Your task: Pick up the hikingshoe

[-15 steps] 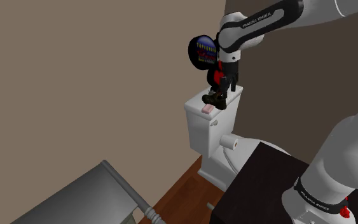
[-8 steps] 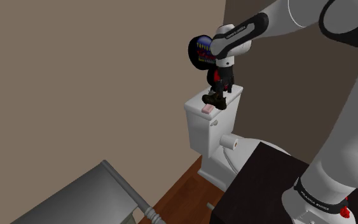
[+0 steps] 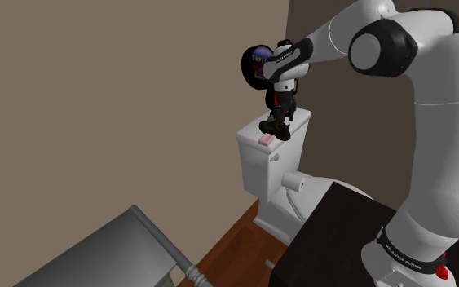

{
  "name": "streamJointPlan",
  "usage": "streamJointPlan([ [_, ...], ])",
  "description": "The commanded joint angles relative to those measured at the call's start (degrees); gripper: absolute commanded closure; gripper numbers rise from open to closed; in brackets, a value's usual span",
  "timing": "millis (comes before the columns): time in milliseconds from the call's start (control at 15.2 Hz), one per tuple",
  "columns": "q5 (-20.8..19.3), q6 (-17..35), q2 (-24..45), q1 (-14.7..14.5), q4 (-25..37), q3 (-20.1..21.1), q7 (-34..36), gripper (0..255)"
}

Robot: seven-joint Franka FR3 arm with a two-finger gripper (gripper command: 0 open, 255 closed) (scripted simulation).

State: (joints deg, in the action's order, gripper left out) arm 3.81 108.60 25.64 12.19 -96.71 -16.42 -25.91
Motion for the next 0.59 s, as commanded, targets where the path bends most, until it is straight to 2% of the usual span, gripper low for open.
streamJointPlan([
  [0, 1.1, -1.2, 5.0, 1.4, 5.5, 0.0, -0.6, 0],
  [132, 1.7, -2.1, 8.4, 2.6, 9.5, 0.1, -1.0, 0],
  [528, 2.2, 1.3, 10.6, 2.8, 8.2, 0.5, -1.1, 0],
])
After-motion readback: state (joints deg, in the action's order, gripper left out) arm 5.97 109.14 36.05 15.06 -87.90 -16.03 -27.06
